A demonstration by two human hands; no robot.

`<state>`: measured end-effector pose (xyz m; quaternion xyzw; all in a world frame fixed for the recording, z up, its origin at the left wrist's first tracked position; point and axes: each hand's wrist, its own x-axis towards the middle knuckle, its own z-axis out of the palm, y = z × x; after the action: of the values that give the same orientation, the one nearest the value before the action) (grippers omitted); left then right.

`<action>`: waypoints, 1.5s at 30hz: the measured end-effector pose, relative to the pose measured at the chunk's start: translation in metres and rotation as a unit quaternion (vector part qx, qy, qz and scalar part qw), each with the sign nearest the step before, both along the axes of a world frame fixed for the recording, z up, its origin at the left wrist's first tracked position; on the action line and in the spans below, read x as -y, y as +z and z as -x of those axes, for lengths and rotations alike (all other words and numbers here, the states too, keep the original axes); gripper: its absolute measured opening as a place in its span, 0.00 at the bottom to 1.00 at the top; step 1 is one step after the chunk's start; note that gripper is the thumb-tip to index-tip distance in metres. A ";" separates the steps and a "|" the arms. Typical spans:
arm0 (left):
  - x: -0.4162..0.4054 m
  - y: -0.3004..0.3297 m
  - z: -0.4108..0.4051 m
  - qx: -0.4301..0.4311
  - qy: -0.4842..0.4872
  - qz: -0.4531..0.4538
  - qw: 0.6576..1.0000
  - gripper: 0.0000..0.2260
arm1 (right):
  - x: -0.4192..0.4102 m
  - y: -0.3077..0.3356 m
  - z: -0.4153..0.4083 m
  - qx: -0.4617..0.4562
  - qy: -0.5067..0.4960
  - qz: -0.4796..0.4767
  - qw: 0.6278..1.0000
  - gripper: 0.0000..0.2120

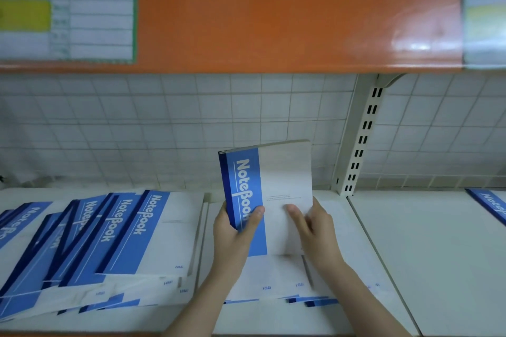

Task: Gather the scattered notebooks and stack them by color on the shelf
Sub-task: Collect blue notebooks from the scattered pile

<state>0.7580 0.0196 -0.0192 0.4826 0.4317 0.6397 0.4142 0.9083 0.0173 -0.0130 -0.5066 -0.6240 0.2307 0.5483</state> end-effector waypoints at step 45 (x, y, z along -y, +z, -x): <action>0.083 0.013 -0.316 -0.116 -0.263 0.262 0.921 0.10 | 0.143 0.009 -0.336 0.119 -0.231 0.284 0.923 0.14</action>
<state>1.0743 -0.0634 -0.0062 0.5240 0.4865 0.3108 0.6262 1.2448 -0.1259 -0.0040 -0.7948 -0.4591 0.2033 0.3408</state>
